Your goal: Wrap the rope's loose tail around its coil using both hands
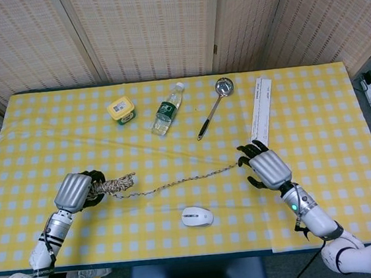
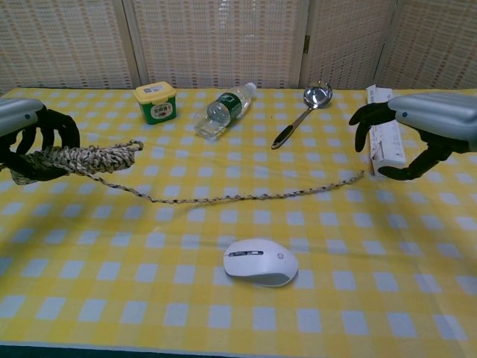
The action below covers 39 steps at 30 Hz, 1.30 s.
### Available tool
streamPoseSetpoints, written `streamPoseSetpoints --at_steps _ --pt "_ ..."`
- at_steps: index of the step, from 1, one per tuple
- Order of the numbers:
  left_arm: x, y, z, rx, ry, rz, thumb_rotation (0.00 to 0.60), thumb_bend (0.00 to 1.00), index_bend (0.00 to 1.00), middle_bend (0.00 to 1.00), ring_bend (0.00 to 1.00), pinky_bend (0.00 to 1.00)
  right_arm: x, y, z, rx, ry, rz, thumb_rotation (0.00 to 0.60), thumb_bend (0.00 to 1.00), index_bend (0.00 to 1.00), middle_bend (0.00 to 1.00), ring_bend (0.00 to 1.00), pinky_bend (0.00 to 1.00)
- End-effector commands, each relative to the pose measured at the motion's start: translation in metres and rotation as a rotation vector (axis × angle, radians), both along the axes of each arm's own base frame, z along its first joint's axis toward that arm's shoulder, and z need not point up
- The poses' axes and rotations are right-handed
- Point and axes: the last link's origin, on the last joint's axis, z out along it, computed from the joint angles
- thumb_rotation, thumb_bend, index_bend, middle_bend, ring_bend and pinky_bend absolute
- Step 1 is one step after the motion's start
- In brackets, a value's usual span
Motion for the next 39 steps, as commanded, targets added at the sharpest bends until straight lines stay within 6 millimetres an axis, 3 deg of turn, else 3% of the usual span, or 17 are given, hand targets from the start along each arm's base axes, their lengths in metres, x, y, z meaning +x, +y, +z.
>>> streamPoseSetpoints --at_steps 1,17,30,39 --pt "-0.003 -0.002 0.003 0.005 0.0 0.011 0.6 0.62 0.68 0.7 0.65 0.69 0.011 -0.011 -0.014 0.012 0.027 0.024 0.6 0.39 0.41 0.18 0.15 0.1" --pt "-0.009 -0.006 0.001 -0.005 -0.006 0.041 0.6 0.62 0.68 0.7 0.65 0.69 0.016 -0.037 -0.072 0.046 0.098 0.017 0.6 0.39 0.43 0.18 0.15 0.1" --pt "-0.012 -0.005 -0.001 -0.01 -0.011 0.054 0.6 0.62 0.68 0.7 0.65 0.69 0.014 -0.051 -0.098 0.046 0.102 -0.011 0.6 0.39 0.46 0.2 0.15 0.1" --pt "-0.013 -0.004 -0.003 -0.016 -0.009 0.059 0.6 0.62 0.68 0.7 0.65 0.69 0.012 -0.055 -0.102 0.038 0.107 -0.025 0.6 0.39 0.52 0.22 0.16 0.1"
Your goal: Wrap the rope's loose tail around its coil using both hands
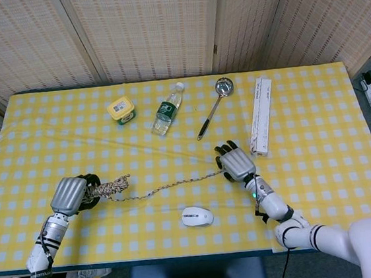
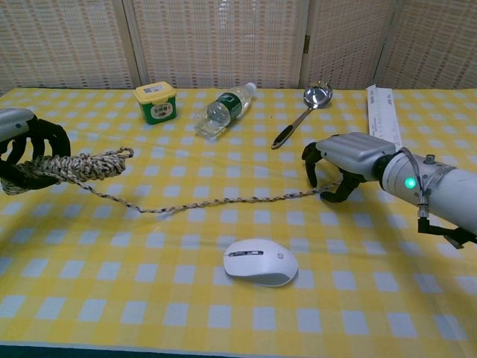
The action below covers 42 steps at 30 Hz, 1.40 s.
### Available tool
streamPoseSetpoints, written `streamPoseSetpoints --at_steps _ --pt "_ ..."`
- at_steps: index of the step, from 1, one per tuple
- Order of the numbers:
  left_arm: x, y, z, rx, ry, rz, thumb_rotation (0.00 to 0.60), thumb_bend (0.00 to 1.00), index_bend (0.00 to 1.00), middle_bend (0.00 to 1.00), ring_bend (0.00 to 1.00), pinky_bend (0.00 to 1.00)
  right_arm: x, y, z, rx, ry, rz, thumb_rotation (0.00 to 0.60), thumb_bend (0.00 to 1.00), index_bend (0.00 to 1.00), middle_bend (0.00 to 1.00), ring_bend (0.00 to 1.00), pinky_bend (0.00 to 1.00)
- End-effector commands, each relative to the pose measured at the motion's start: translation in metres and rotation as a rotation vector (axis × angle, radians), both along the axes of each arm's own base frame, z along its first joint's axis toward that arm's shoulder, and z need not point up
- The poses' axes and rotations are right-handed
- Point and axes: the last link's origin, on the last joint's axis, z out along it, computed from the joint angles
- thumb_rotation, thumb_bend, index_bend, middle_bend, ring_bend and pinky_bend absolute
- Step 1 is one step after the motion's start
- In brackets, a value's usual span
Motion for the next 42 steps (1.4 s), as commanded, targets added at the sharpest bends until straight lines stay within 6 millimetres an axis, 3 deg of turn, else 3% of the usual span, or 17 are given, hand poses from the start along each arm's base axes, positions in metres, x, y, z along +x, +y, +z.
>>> streamPoseSetpoints --at_steps 1,22,33,38,42 --pt "0.0 0.0 0.0 0.0 -0.001 0.0 0.6 0.62 0.68 0.7 0.65 0.69 0.0 -0.001 -0.002 0.002 0.003 -0.003 0.6 0.39 0.52 0.22 0.16 0.1" --pt "-0.004 0.0 -0.002 -0.009 0.005 0.009 0.6 0.62 0.68 0.7 0.65 0.69 0.004 -0.006 -0.005 0.008 0.017 -0.019 0.6 0.39 0.58 0.25 0.16 0.1" --pt "-0.005 0.0 -0.002 -0.008 -0.001 0.011 0.6 0.63 0.68 0.7 0.65 0.69 0.005 -0.008 -0.004 0.006 0.022 -0.024 0.6 0.47 0.61 0.26 0.17 0.1" --pt "0.004 0.002 0.0 0.002 -0.07 0.0 0.6 0.63 0.68 0.7 0.65 0.69 0.008 -0.006 0.007 -0.016 -0.006 -0.01 0.6 0.51 0.65 0.29 0.19 0.1" --pt "0.024 0.001 0.0 -0.012 -0.18 -0.047 0.6 0.66 0.68 0.7 0.65 0.69 0.016 -0.004 0.023 -0.033 -0.08 -0.013 0.6 0.51 0.67 0.31 0.2 0.1"
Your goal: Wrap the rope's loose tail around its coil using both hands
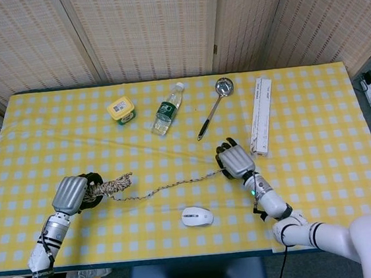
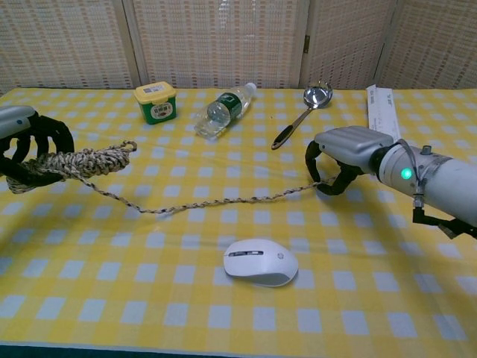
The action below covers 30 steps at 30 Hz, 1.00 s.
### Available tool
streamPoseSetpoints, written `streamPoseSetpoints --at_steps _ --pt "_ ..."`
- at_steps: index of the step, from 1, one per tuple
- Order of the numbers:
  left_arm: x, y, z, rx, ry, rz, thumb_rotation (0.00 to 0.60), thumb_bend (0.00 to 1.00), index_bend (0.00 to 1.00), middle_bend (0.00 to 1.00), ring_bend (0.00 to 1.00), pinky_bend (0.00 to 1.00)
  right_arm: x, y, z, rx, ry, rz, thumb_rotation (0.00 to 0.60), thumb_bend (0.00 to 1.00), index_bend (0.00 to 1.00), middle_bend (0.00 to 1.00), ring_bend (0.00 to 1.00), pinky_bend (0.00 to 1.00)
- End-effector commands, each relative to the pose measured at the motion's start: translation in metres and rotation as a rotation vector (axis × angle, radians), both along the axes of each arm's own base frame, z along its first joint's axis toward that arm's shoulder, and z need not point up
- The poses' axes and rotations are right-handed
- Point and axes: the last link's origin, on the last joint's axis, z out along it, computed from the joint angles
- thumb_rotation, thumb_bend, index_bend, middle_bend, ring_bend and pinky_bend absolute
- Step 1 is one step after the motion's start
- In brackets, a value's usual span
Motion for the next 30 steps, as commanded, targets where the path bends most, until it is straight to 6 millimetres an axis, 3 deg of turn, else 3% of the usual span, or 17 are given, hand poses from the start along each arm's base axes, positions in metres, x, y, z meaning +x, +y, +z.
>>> streamPoseSetpoints --at_steps 1,13,17,24,30 --pt "0.024 -0.001 -0.001 -0.018 -0.098 -0.064 0.6 0.66 0.68 0.7 0.65 0.69 0.009 0.001 0.019 -0.023 -0.074 0.001 0.6 0.51 0.67 0.32 0.2 0.1" --pt "0.12 -0.002 -0.031 -0.135 -0.097 -0.274 0.6 0.66 0.69 0.7 0.65 0.69 0.08 0.008 0.055 -0.06 -0.27 0.091 0.6 0.52 0.69 0.35 0.23 0.1" --pt "0.145 -0.002 -0.045 -0.19 -0.099 -0.271 0.6 0.66 0.69 0.7 0.65 0.69 0.101 0.011 0.063 -0.079 -0.31 0.121 0.6 0.52 0.7 0.38 0.26 0.1" --pt "0.172 0.005 -0.069 -0.269 -0.143 -0.189 0.6 0.66 0.69 0.7 0.65 0.69 0.124 0.018 0.077 -0.096 -0.355 0.165 0.6 0.52 0.7 0.43 0.29 0.1" --pt "0.183 0.013 -0.08 -0.287 -0.211 -0.074 0.6 0.67 0.69 0.7 0.66 0.69 0.127 0.029 0.091 -0.107 -0.392 0.19 0.6 0.53 0.7 0.44 0.3 0.1"
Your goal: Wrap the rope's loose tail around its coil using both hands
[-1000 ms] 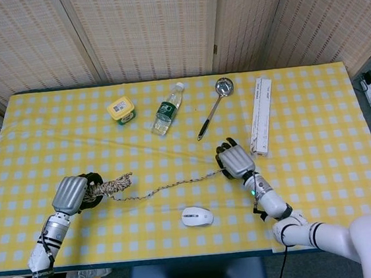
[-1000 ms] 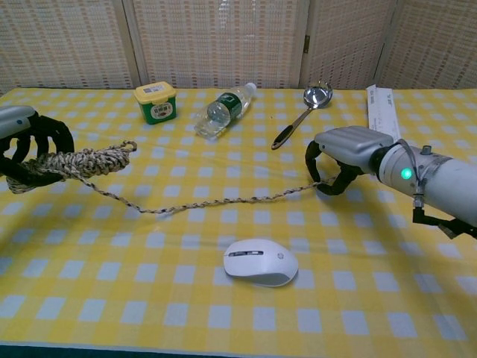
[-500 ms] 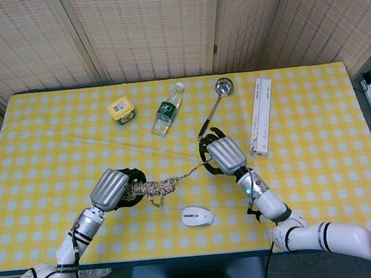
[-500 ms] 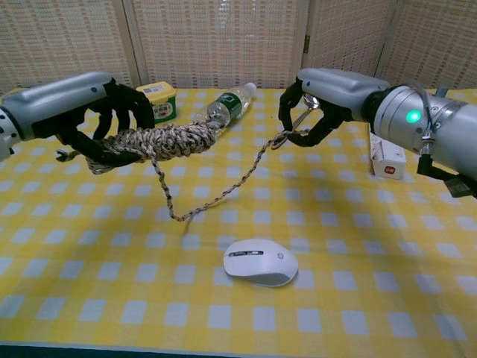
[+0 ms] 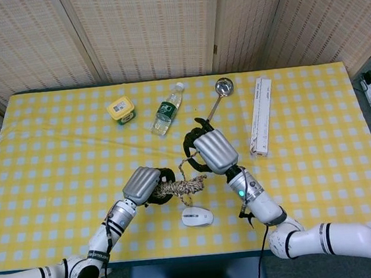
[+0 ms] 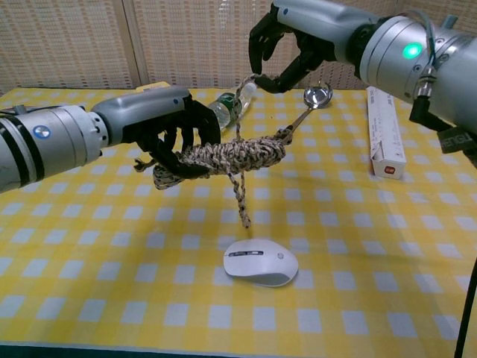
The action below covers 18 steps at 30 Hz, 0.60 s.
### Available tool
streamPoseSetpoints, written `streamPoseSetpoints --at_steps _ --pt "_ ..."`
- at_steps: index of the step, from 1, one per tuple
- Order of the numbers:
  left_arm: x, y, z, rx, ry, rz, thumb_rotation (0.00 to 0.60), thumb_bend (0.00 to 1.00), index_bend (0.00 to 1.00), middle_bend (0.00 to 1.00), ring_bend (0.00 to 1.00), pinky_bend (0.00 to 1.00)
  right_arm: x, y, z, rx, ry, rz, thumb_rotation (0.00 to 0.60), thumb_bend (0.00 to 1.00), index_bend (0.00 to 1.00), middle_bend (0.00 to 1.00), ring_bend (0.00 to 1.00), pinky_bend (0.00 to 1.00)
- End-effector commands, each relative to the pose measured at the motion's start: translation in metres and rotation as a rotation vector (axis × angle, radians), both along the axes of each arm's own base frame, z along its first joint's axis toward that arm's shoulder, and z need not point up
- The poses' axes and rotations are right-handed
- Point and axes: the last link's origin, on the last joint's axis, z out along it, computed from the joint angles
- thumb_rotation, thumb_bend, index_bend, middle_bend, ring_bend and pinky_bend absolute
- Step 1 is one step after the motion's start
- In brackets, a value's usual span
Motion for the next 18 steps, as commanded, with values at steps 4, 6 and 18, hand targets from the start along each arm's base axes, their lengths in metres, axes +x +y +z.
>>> streamPoseSetpoints --at_steps 4,6,18 --pt "0.017 0.006 -0.014 -0.047 -0.069 0.144 0.6 0.67 0.69 0.7 0.66 0.69 0.0 0.015 0.014 -0.023 -0.022 0.04 0.6 0.53 0.7 0.44 0.3 0.1" --pt "0.017 0.009 -0.016 -0.057 -0.1 0.21 0.6 0.67 0.69 0.7 0.66 0.69 0.0 0.022 0.017 -0.019 -0.027 0.057 0.6 0.53 0.7 0.44 0.31 0.1" --pt "0.002 0.034 0.013 -0.104 -0.498 0.621 0.6 0.67 0.69 0.7 0.66 0.7 -0.025 0.069 0.023 -0.015 -0.026 0.149 0.6 0.53 0.72 0.48 0.33 0.1"
